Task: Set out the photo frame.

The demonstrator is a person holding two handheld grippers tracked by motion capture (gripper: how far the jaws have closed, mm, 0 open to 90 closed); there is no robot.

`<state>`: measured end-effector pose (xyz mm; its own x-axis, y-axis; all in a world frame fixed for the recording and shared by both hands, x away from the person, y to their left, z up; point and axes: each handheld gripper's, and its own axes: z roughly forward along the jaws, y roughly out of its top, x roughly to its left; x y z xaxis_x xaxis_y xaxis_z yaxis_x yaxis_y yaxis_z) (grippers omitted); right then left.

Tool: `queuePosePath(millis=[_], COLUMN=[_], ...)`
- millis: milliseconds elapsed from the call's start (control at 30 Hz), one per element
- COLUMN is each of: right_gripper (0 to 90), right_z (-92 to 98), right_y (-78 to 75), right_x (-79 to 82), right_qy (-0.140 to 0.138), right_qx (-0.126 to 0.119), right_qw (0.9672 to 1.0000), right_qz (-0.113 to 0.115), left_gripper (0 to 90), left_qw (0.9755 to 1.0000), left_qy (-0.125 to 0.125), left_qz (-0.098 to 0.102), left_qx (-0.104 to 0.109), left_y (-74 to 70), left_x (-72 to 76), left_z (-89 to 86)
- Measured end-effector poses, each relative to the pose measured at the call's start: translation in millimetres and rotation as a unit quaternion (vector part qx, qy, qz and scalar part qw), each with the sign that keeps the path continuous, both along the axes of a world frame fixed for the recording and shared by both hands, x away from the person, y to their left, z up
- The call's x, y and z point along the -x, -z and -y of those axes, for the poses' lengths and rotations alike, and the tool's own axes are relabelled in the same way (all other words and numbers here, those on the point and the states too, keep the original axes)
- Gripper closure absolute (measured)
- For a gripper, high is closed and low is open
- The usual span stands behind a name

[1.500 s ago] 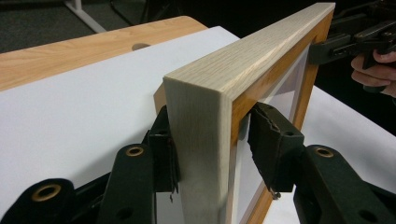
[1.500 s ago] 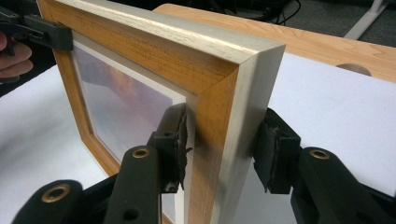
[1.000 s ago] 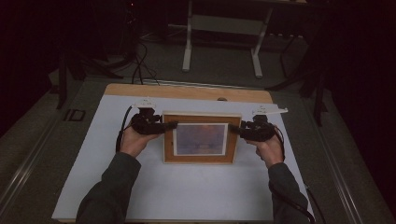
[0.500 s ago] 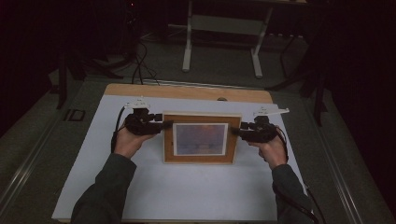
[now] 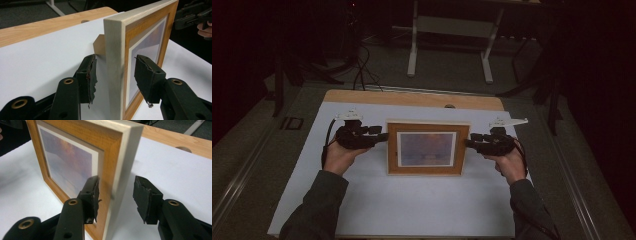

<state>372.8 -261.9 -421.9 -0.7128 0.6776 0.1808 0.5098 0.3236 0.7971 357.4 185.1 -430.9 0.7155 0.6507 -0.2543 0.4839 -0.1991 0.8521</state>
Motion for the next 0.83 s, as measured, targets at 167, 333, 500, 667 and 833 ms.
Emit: queuePosePath(millis=[167,333,500,667,833], right_gripper=[55.9,56.1,56.4,56.8,57.5], right_z=[7.9,12.7,15.6,21.1,27.4], right_y=[3.1,8.2,12.7,17.6,28.1], right_x=[4.3,4.0,4.0,5.4,7.1], right_qy=[0.002,0.007,0.008,0.016,0.027], right_qx=[0.003,-0.002,-0.004,-0.013,-0.008], right_qw=[1.0,0.9999,0.9998,0.9996,0.9991], right_qz=[-0.004,-0.011,-0.015,-0.02,-0.031], left_gripper=[53.4,53.4,53.4,53.4,54.4], left_qw=[1.0,0.9998,0.9993,0.9987,0.9935], left_qy=[-0.006,-0.013,-0.017,-0.024,-0.046], left_qz=[-0.006,-0.007,-0.01,-0.022,-0.053], left_qx=[-0.003,-0.011,-0.032,-0.04,-0.09], left_y=[3.4,6.4,14.5,26.5,53.2], left_x=[6.9,13.2,19.5,24.1,27.1], left_z=[-5.9,-7.6,-9.1,-13.7,-20.2])
